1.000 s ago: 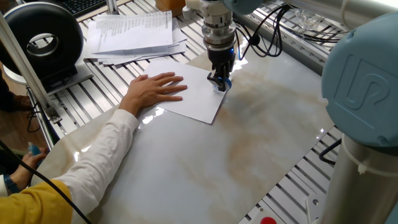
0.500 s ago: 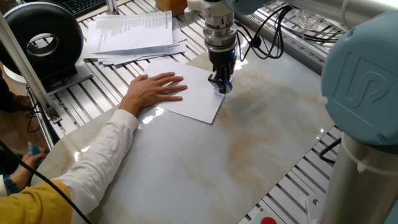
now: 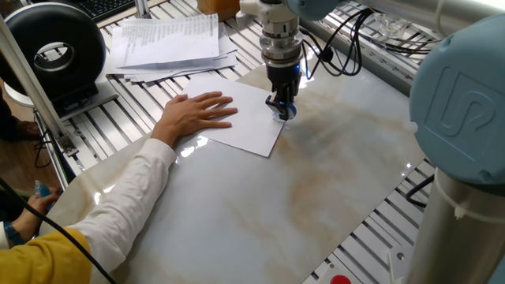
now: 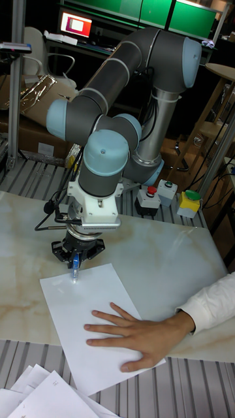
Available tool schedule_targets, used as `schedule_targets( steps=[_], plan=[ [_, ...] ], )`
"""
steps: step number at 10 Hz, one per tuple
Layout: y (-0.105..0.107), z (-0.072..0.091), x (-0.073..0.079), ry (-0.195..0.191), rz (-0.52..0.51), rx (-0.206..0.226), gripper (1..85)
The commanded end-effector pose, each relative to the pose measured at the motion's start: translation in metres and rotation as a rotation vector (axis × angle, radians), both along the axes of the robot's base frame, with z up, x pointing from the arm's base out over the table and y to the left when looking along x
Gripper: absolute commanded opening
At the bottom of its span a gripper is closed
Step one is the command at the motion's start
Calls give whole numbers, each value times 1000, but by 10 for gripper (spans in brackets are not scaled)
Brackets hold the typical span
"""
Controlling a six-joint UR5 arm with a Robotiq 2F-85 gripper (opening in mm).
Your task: Use the correction tape on paper
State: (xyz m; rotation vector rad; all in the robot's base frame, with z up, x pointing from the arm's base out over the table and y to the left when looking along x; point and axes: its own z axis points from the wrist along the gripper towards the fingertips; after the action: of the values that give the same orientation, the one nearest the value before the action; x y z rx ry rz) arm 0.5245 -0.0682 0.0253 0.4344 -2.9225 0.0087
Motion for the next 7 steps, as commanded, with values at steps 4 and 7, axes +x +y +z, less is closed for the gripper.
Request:
schedule_targets(
  steps=[4,7],
  plan=[
    [-2,3,-8,11,-2,-3,17],
    [-4,0,-12,7,-2,0,17]
  ],
)
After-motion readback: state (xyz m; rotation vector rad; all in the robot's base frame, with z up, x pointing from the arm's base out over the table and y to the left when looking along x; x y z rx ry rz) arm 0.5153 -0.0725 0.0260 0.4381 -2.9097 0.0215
